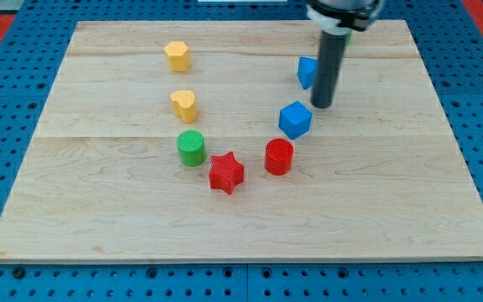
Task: Slide the blue cube a bit up
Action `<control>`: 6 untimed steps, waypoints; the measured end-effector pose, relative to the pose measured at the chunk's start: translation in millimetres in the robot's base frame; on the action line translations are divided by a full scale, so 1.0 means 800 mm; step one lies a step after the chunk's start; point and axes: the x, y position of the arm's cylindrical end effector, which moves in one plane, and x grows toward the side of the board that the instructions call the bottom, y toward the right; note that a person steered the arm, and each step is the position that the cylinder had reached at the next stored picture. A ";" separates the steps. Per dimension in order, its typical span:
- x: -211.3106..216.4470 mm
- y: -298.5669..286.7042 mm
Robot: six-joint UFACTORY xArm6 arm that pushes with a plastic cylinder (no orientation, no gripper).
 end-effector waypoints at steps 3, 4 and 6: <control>0.078 -0.044; 0.062 -0.082; 0.064 -0.061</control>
